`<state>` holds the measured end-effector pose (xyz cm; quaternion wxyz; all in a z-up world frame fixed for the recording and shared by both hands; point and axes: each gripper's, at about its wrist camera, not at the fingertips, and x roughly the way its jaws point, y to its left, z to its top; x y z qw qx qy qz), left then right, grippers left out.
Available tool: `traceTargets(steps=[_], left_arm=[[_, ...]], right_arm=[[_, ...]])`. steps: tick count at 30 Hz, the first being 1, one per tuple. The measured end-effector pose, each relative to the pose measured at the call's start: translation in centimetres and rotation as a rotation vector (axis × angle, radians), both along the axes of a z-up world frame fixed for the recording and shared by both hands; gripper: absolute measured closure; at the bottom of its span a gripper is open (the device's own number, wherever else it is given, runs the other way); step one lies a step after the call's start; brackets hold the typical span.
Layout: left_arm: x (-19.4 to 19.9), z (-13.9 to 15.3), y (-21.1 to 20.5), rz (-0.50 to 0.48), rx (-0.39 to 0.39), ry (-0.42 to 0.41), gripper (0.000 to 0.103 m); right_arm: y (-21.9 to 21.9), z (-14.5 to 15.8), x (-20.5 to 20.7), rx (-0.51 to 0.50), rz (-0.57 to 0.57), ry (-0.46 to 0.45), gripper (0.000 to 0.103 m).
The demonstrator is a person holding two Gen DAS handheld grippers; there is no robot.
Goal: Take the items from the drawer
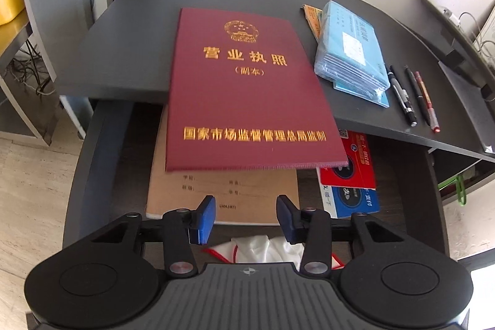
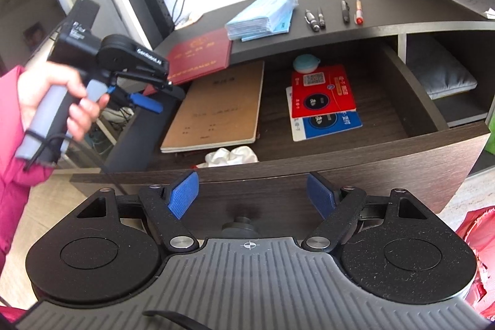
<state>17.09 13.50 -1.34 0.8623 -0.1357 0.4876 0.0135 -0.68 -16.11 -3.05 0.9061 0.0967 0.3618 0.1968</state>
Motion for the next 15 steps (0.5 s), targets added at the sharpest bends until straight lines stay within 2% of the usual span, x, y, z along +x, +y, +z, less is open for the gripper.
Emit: traceTargets(steps=[4,9,14,15], left_arm=[[2.2,0.1,0.3,0.022,0.015,0.007,0.062],[5.4,-0.5,1.1,0.096,-0.027,-0.024,0.062],[6.8,-1.3,1.8,0.149,0.015,0.005,0.058],[6.5,-1.2,2.1,0.162,0.025,0.002,0.053]], right_arm=[[0.0,-0.4,0.3,-0.002,-0.001,0.013,0.021],[0.1,-0.8,0.6,0.001,0.000,0.033,0.021],[0.0,-0.8,0.5,-0.003,0.001,0.037,0.021],[0.1,-0.8,0.5,-0.002,0.003,0.037,0.021]])
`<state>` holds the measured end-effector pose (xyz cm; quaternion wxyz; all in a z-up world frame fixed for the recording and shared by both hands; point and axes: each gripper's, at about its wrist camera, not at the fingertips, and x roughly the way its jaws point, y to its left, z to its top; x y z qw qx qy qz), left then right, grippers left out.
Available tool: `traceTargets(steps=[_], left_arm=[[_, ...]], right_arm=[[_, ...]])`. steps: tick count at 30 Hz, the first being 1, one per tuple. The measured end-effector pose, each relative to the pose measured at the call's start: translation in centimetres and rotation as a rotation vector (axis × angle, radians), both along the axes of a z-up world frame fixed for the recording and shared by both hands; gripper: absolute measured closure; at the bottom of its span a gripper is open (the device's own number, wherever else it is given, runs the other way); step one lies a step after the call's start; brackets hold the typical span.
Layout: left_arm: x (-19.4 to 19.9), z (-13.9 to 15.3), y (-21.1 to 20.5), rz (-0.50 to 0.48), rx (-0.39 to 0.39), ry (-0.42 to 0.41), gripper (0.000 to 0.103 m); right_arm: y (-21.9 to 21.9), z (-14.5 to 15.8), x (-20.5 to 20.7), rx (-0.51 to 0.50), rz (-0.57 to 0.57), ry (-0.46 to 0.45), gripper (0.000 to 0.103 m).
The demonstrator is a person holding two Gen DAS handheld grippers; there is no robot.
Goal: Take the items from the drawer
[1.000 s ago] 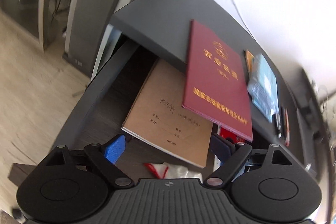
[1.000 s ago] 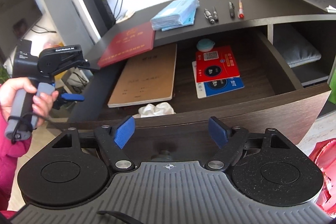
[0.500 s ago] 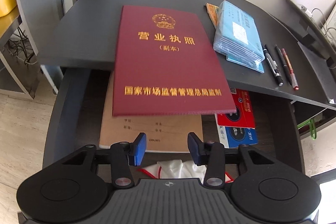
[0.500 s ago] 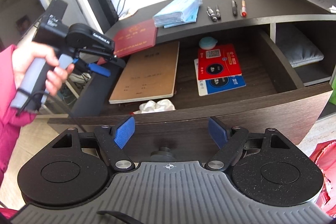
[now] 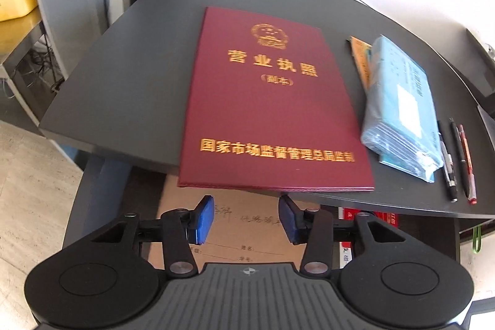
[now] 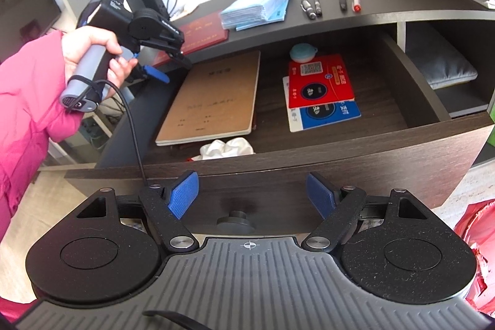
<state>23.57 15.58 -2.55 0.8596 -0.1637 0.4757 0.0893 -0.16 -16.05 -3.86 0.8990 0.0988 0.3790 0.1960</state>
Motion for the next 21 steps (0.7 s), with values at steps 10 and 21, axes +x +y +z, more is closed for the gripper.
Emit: traceTargets(steps=[10,21], left_arm=[[-7.5,2.3,0.9,-0.031,0.128,-0.034,0.035],[-22.4,3.3,-5.0,-0.173,0.152,-0.205,0.008]], right_arm=[[0.2,0.2,-0.2,-0.004,-0.005,0.005,0.021],[-1.7,0.7,0.1,0.053,-0.095,0.039,0.014]])
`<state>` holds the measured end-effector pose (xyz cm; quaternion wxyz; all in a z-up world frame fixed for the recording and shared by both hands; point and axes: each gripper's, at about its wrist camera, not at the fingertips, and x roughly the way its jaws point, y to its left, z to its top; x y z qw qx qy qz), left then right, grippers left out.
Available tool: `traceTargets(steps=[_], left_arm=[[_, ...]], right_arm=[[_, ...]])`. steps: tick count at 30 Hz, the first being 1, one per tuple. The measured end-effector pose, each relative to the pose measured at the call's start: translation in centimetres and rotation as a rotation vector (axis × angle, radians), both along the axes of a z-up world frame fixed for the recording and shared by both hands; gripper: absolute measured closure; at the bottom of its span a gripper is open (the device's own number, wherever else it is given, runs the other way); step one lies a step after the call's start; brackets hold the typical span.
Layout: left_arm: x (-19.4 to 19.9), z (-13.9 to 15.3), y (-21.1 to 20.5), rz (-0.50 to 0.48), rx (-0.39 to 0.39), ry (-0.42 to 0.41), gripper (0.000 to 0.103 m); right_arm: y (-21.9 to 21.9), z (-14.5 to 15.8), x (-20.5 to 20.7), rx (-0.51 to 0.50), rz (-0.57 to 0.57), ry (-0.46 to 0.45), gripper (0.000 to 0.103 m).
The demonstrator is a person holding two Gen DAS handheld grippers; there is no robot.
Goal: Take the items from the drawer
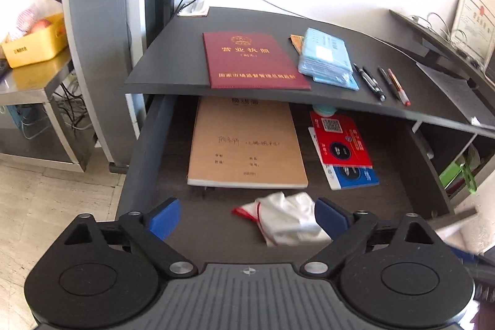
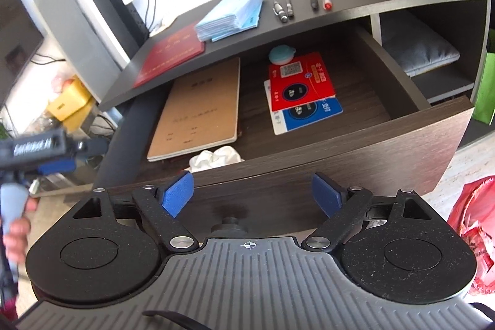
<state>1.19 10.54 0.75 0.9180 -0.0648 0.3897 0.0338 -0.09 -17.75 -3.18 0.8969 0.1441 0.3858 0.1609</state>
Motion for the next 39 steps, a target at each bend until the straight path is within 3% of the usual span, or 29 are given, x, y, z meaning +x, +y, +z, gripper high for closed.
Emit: traceTargets(steps=[5,9,14,26,32,39], left_arm=[[-3.1,-1.7,-0.8,-0.018,0.010,0.069,0.007],[-3.0,-4.0,-0.9,0.019,0.022,0.150,0.007],[-2.2,-4.8,-1.3,0.077,0.084,0.182,0.007],[-1.0,-5.3,-2.0,0.079,0.118,0.200,0.005],[0.0,-5.5,-2.0,0.086,0.153,0.208,0.005],[0.8,-5.9,-1.8,0.102,0.177,0.222,0.005]], right_arm=[[0.7,-0.1,-0.4,-0.030,0.020,0.006,0.011],[1.2,-0.3,-0.4,-0.081,0.017,0.029,0.010],[0.8,-0.9,0.0,-0.130,-0.040,0.085,0.009],[0.4,-1.2,0.4,-0.164,-0.065,0.088,0.009],[1.5,-1.2,0.2,-0.286,-0.052,0.048,0.008],[2.5,-1.6,0.3,-0.355,-0.005,0.058,0.008]])
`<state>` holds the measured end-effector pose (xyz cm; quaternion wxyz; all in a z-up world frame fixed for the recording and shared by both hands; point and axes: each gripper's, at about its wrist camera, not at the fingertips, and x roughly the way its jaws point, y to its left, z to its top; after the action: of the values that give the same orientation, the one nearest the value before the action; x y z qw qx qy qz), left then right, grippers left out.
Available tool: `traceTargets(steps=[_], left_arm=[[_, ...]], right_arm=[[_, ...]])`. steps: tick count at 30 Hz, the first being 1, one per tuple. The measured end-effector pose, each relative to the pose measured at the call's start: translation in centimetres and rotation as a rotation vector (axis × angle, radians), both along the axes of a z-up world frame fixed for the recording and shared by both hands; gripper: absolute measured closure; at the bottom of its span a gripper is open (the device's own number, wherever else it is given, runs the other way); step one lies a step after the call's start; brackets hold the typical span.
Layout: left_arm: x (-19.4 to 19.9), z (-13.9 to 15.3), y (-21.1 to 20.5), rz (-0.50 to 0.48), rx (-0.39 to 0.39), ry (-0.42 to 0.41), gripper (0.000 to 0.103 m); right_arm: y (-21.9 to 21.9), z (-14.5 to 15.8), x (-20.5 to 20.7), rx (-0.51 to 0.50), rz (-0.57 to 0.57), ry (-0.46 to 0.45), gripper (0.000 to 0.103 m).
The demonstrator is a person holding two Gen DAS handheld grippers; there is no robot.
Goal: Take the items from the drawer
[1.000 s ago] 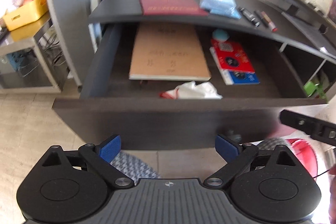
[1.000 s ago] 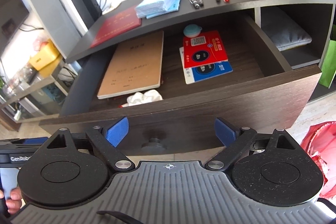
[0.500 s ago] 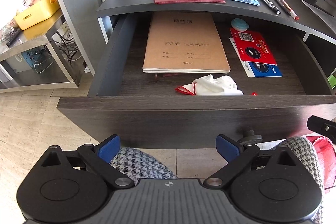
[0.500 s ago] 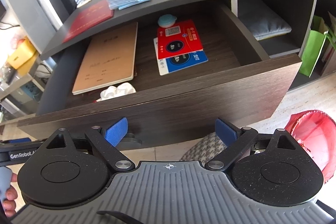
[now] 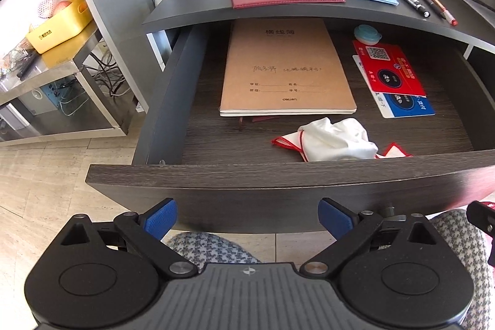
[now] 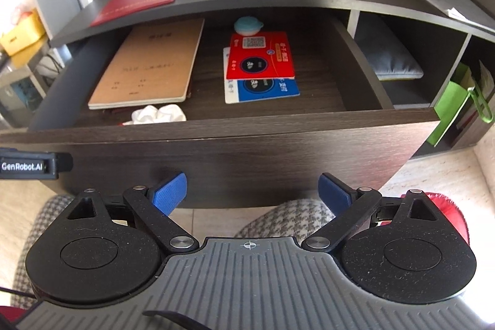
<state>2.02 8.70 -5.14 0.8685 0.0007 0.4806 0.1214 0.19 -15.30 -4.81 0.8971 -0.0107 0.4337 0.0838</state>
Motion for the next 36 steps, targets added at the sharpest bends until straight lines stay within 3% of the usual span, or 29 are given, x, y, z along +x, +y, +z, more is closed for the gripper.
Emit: traceTargets(steps=[18,36], left_arm=[[2.4,0.0,0.4,0.001,0.000,0.033,0.005],[12.0,-0.1,1.7,0.048,0.015,-0.026,0.005]], right_arm=[[0.1,-0.9,0.2,-0.013,0.010,0.027,0.007],[-1.3,-2.0,1.6,-0.003,-0.045,0.073,0.007]])
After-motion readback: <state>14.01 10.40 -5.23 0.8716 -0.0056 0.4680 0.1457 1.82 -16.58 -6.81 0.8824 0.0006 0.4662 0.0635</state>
